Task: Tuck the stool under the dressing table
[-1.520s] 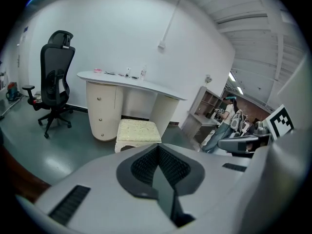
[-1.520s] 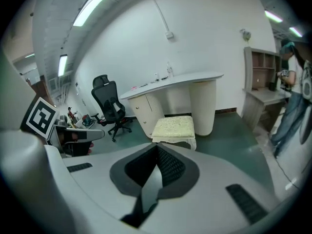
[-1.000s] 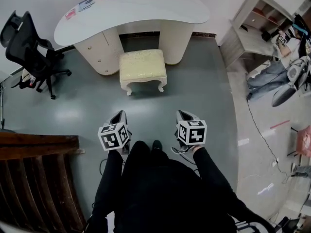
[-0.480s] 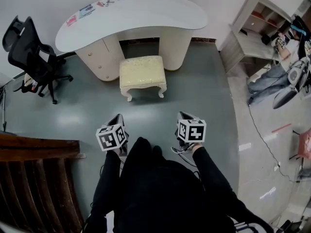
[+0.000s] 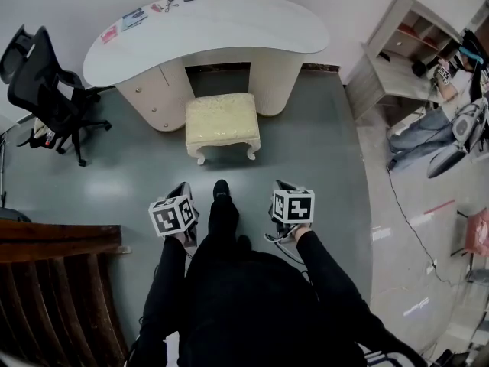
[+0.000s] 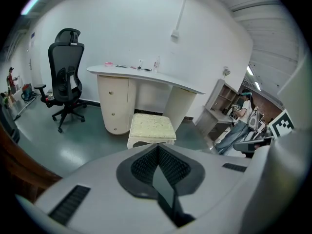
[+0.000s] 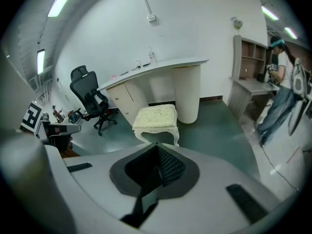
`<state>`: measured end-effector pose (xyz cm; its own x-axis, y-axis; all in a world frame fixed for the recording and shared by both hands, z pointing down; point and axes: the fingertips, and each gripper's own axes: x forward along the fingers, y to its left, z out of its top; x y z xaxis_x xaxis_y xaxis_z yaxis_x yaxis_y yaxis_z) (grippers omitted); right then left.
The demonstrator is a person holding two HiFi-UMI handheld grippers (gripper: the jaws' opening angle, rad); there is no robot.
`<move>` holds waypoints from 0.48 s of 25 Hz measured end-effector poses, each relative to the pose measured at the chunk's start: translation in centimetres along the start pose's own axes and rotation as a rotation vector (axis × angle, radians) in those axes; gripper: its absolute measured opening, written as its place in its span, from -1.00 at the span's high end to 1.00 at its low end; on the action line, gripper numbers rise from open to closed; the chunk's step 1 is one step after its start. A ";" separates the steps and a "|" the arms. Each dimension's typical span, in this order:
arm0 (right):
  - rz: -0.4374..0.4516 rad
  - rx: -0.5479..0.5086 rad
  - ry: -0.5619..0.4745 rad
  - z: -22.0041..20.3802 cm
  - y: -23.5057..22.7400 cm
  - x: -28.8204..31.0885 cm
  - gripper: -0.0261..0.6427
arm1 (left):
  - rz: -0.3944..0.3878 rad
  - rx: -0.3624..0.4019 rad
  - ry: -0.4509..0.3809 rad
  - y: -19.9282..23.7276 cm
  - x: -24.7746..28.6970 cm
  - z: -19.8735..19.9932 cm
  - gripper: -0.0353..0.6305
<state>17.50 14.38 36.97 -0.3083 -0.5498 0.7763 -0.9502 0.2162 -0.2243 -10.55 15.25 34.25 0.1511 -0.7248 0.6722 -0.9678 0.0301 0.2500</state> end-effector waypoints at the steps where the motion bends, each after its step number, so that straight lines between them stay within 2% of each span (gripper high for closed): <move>1: -0.001 0.004 0.003 0.3 0.0 0.3 0.91 | -0.002 0.000 0.003 0.1 0.5 0.3 0.87; 12: -0.009 0.046 0.053 3.7 0.4 6.2 0.91 | -0.011 0.006 0.062 2.6 7.5 3.4 0.87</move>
<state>15.06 8.05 39.56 -0.2982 -0.5075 0.8084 -0.9544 0.1733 -0.2432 -12.65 7.58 37.55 0.1739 -0.6813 0.7111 -0.9671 0.0179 0.2537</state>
